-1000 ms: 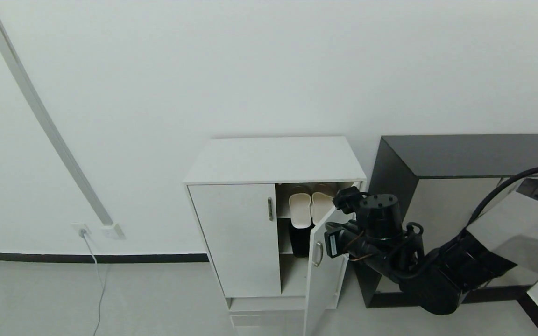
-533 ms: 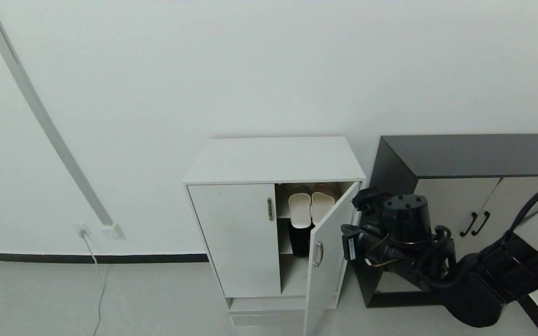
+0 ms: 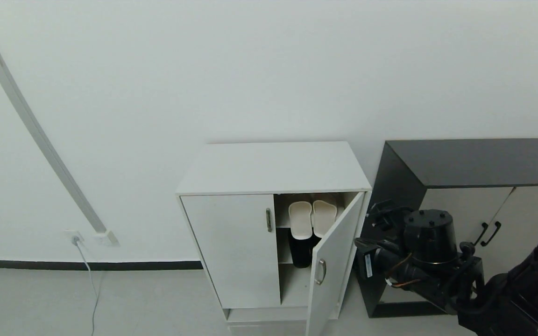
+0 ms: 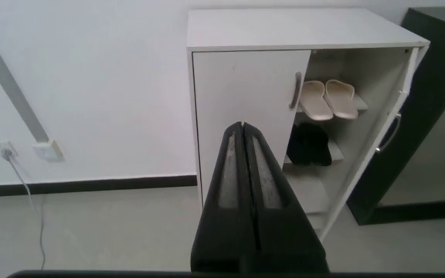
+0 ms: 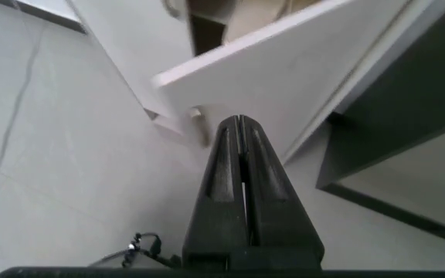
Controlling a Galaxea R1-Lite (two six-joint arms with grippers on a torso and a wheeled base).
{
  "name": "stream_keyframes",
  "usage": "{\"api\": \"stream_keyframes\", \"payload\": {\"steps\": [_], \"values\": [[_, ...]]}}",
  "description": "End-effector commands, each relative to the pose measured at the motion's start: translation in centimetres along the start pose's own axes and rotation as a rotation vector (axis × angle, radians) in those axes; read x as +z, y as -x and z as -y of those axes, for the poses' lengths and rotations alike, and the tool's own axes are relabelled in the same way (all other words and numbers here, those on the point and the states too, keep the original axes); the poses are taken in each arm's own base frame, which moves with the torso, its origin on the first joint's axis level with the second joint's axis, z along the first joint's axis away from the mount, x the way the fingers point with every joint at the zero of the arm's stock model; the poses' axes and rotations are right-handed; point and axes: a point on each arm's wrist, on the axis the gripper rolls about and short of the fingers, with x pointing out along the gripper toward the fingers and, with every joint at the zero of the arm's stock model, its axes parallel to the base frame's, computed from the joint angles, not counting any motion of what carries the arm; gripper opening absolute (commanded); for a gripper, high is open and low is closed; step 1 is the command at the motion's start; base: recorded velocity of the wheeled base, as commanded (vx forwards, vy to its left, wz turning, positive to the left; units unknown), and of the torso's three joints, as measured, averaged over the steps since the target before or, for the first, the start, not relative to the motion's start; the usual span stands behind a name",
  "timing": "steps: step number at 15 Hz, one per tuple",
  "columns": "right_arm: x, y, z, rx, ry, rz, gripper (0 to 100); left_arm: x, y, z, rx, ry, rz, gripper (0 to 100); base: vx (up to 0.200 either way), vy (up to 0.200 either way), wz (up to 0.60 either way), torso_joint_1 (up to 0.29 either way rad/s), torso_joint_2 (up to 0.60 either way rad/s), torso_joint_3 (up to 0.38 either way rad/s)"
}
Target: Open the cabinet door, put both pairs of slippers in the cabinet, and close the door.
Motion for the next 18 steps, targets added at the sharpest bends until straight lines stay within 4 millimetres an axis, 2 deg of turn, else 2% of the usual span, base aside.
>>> {"api": "stream_keyframes", "payload": {"steps": [1,9,13,18], "values": [[-1.0,-0.6,-0.2,0.001,0.011,-0.037,0,0.0,0.0,0.0,0.000,0.001,0.001,0,0.000,0.000,0.00,0.000,0.00,0.000],[-4.9,-5.7,-1.6,0.017,0.030,-0.091,0,0.0,0.0,0.0,0.000,0.002,0.001,0,0.000,0.000,0.00,0.000,0.00,0.000],[-5.4,-8.6,-1.8,0.010,0.024,-0.076,0,0.0,0.0,0.0,0.000,0.002,0.001,0,0.000,0.000,0.00,0.000,0.00,0.000],[-5.2,-11.1,-1.6,-0.006,0.009,-0.040,0,0.0,0.0,0.0,0.010,0.005,0.001,0,0.000,0.000,0.00,0.000,0.00,0.000]]}}
